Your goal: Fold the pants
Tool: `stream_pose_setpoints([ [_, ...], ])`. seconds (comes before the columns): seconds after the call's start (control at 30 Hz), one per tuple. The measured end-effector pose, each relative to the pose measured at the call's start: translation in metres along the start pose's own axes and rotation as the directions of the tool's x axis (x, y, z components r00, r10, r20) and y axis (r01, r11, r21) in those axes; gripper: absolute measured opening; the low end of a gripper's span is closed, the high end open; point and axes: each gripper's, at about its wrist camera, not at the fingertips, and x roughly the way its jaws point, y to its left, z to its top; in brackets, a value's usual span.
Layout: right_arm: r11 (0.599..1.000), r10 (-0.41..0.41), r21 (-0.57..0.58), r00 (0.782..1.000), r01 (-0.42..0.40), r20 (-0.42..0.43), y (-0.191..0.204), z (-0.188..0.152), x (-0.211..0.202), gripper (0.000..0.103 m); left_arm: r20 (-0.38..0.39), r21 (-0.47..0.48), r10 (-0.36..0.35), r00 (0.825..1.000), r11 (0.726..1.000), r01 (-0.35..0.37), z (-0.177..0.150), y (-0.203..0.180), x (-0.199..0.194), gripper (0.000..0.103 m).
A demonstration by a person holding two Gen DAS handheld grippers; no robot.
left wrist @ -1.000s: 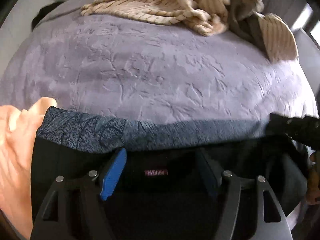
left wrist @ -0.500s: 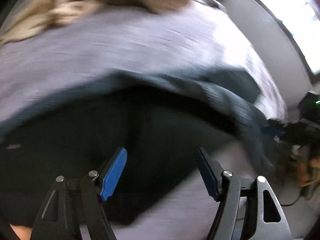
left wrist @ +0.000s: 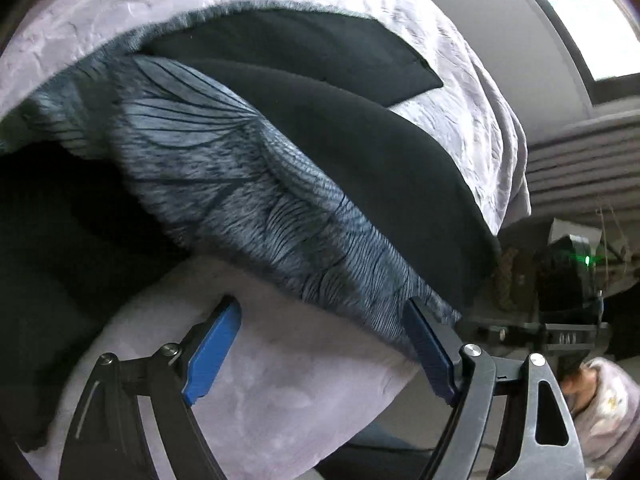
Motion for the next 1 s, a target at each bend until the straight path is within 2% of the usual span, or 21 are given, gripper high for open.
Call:
stream_pose_setpoints([
  [0.03,0.999,0.034,0.002,0.999,-0.034,-0.012,0.0,0.003,0.005,0.057,-0.003,-0.02,-0.014,1.0,1.0,0.014,0.003,0.001,0.002,0.082],
  [0.07,0.999,0.045,0.004,0.999,-0.045,-0.026,0.002,0.004,0.01,0.034,0.001,-0.034,-0.04,0.999,0.999,0.04,0.005,0.0,0.003,0.072],
  [0.1,0.998,0.057,0.004,0.998,-0.056,-0.042,0.003,0.005,0.014,0.02,-0.002,-0.036,-0.063,0.998,0.997,0.063,0.008,-0.002,0.003,0.051],
  [0.17,0.994,0.109,0.012,0.993,-0.109,-0.052,0.005,0.005,0.009,0.016,-0.019,-0.022,-0.07,0.997,0.997,0.069,0.012,-0.005,0.001,0.04],
  [0.33,0.97,0.238,-0.053,0.971,-0.238,0.002,0.041,0.033,-0.027,0.015,0.077,0.027,-0.069,0.995,0.997,0.067,0.036,-0.027,-0.034,0.04],
  [0.43,0.949,0.299,-0.123,0.953,-0.291,0.053,0.071,0.075,-0.054,0.015,0.168,0.03,-0.031,0.985,0.999,0.026,0.061,-0.034,-0.055,0.041],
  [0.47,0.942,0.317,-0.137,0.946,-0.306,0.07,0.079,0.088,-0.06,0.015,0.203,0.03,-0.006,0.979,1.0,0.0,0.07,-0.035,-0.061,0.048],
  [0.5,0.938,0.328,-0.15,0.941,-0.313,0.088,0.085,0.102,-0.065,0.015,0.238,0.029,0.022,0.971,0.999,-0.03,0.075,-0.035,-0.069,0.059],
  [0.53,0.938,0.324,-0.165,0.939,-0.304,0.113,0.094,0.122,-0.069,0.015,0.28,0.019,0.063,0.958,0.997,-0.071,0.083,-0.036,-0.078,0.065],
  [0.57,0.941,0.317,-0.17,0.94,-0.294,0.127,0.099,0.134,-0.07,0.015,0.3,0.009,0.079,0.951,0.996,-0.085,0.086,-0.034,-0.084,0.068],
  [0.63,0.946,0.303,-0.167,0.943,-0.279,0.137,0.109,0.165,-0.068,0.015,0.334,-0.016,0.109,0.936,0.994,-0.11,0.094,-0.026,-0.101,0.068],
  [0.73,0.966,0.233,-0.153,0.96,-0.21,0.153,0.115,0.204,-0.061,0.021,0.362,-0.04,0.191,0.912,0.981,-0.189,0.096,-0.012,-0.12,0.068],
  [0.8,0.983,0.156,-0.125,0.974,-0.136,0.162,0.124,0.228,-0.051,0.033,0.343,-0.061,0.243,0.907,0.97,-0.236,0.093,0.001,-0.121,0.068],
  [0.83,0.988,0.118,-0.117,0.98,-0.1,0.162,0.125,0.234,-0.048,0.045,0.327,-0.079,0.268,0.907,0.963,-0.256,0.09,0.01,-0.12,0.068],
  [0.87,0.991,0.077,-0.12,0.982,-0.056,0.174,0.13,0.238,-0.045,0.056,0.302,-0.106,0.296,0.906,0.955,-0.276,0.087,0.021,-0.115,0.068],
  [0.93,0.987,0.054,-0.163,0.973,-0.017,0.224,0.136,0.237,-0.049,0.065,0.265,-0.142,0.336,0.904,0.941,-0.309,0.079,0.036,-0.106,0.068],
  [1.0,0.982,0.036,-0.189,0.968,0.012,0.249,0.13,0.237,-0.06,0.065,0.219,-0.187,0.378,0.9,0.921,-0.341,0.072,0.053,-0.096,0.068],
])
